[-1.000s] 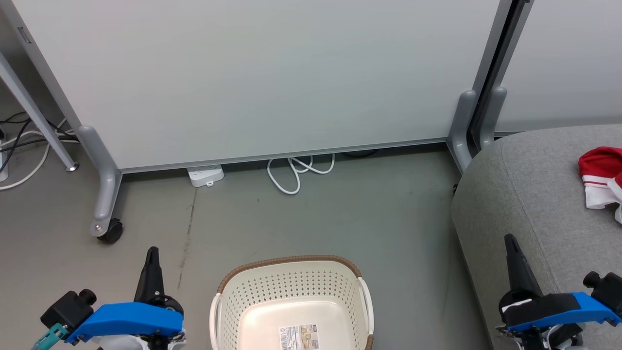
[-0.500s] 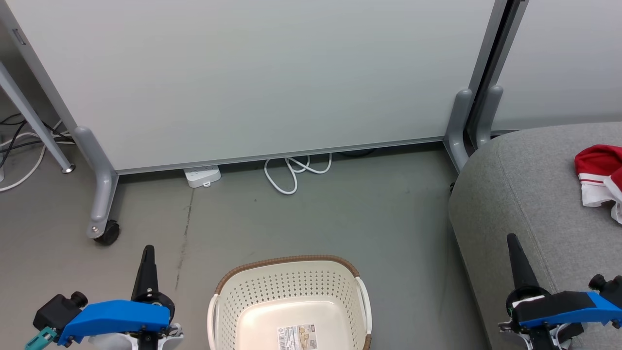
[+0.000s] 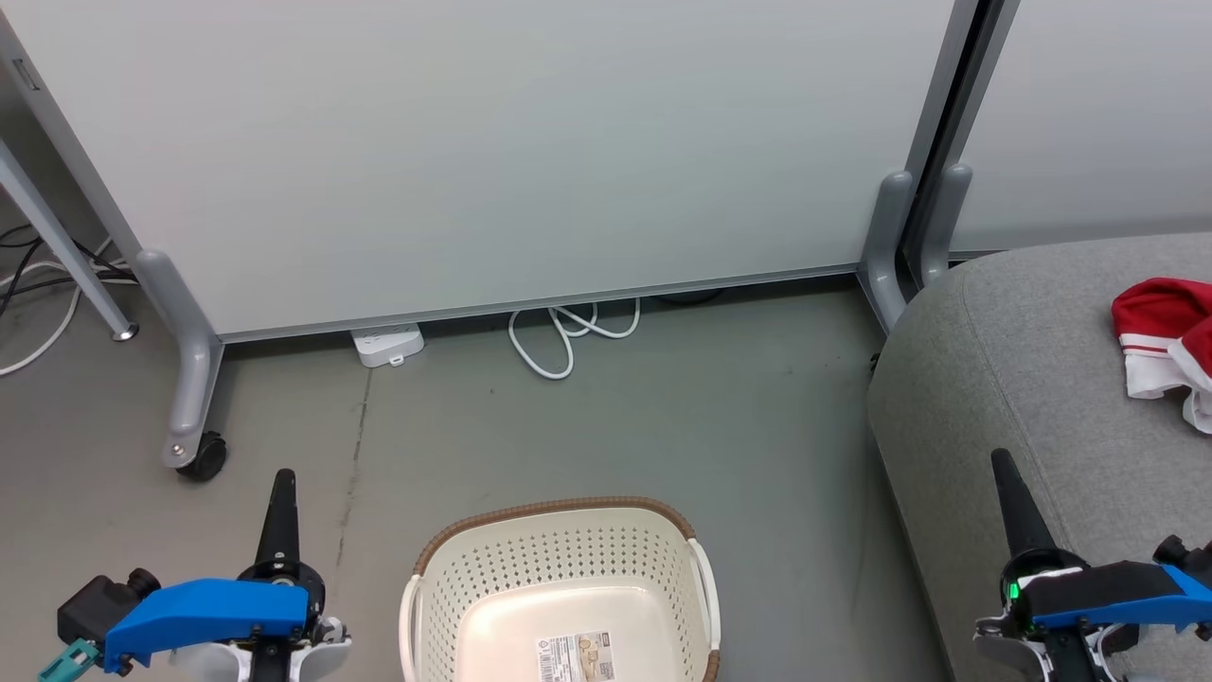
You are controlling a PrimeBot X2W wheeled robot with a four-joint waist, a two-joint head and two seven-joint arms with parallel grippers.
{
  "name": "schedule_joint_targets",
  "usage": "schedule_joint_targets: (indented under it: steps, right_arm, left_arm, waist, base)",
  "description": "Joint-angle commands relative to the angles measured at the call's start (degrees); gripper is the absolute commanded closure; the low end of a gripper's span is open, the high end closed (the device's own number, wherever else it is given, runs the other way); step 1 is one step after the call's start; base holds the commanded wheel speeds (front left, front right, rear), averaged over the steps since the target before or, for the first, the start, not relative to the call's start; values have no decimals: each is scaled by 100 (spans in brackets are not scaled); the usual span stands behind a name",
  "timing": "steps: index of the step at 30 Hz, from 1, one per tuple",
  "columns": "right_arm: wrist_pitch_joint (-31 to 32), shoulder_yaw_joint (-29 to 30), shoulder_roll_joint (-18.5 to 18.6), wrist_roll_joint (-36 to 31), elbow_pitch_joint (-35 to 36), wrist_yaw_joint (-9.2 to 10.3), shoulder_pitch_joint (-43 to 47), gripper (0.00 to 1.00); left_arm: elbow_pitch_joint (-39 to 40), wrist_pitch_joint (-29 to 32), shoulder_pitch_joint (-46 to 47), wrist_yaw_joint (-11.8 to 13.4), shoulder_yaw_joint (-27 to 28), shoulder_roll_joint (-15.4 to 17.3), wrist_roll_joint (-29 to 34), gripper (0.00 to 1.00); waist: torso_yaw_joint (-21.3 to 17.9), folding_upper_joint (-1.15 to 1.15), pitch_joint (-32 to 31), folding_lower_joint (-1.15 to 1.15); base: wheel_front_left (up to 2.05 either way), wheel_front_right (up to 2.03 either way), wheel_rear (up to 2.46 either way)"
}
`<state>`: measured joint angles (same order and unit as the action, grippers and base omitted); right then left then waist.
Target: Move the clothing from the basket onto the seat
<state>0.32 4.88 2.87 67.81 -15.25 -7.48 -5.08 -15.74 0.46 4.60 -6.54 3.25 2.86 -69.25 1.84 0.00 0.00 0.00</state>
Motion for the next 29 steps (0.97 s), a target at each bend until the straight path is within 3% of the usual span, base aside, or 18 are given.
schedule_joint_targets:
  steps: [1,29]
  right_arm:
    - [46,22,6,171,72,-2,-112,100]
    - [397,111,3,1526,109,-3,-127,100]
  left_arm:
    - [67,46,129,-44,56,4,-140,100]
    - [135,389,179,-85,230,3,-1420,100]
  waist:
    - [-5,0,0,0]
    - [-101,0,10,0]
  base:
    - [0,0,0]
    - [0,0,0]
